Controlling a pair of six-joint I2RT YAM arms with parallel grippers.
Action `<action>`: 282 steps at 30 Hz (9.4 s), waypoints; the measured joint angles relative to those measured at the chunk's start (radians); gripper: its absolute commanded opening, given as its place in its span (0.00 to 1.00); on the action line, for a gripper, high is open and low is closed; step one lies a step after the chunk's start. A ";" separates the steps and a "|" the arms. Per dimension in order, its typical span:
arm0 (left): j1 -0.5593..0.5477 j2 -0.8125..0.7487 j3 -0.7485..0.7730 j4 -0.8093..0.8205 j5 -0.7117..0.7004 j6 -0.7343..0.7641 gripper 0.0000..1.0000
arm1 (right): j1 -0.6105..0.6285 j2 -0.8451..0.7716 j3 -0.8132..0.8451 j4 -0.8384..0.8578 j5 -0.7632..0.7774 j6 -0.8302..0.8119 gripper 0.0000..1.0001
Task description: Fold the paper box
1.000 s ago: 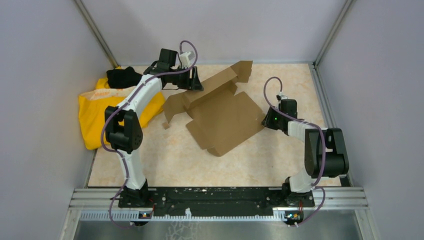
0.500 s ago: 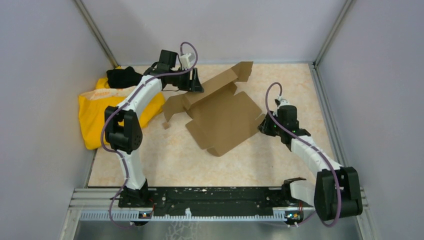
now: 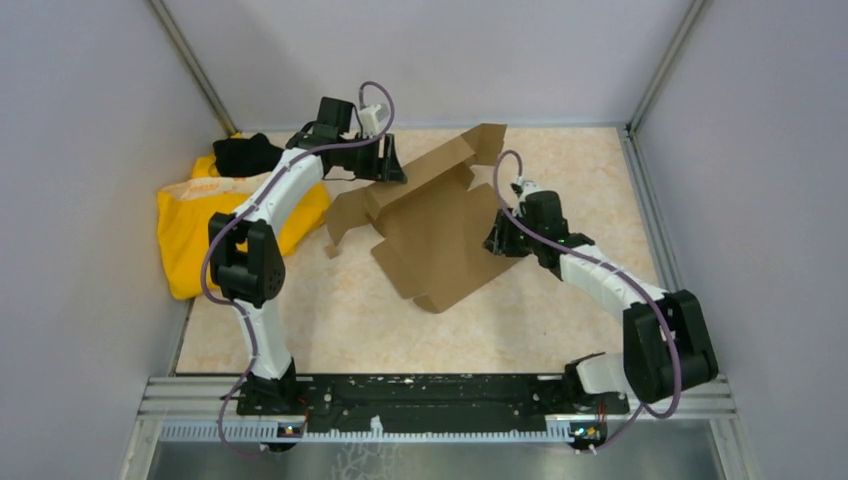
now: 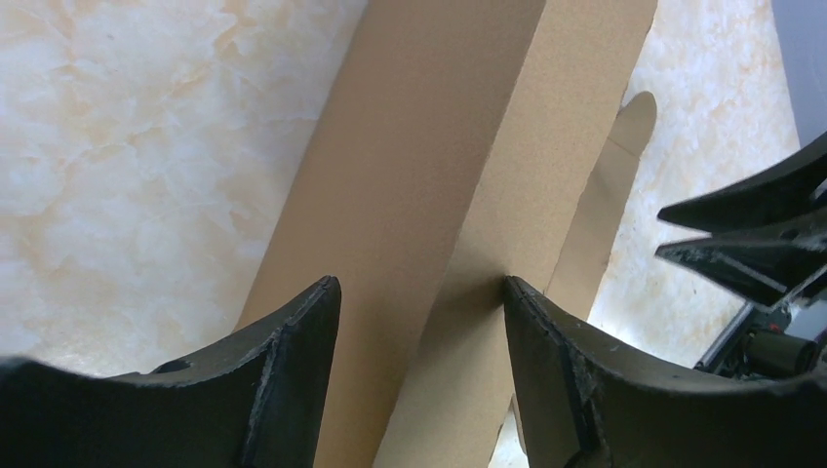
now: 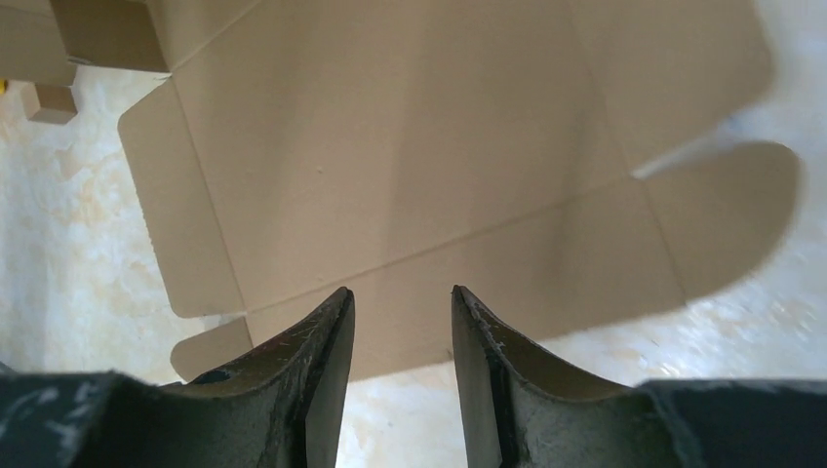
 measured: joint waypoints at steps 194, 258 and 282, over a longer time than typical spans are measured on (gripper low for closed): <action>-0.606 0.019 0.163 -0.183 -1.229 0.514 0.00 | -0.022 0.169 -0.251 0.425 -0.113 0.318 0.42; -0.795 -0.116 -0.219 0.135 -1.491 0.736 0.00 | -0.460 0.861 0.467 0.885 -0.566 0.764 0.38; -0.779 -0.116 -0.246 0.148 -1.475 0.734 0.00 | -0.385 0.770 0.256 0.999 -0.678 0.755 0.35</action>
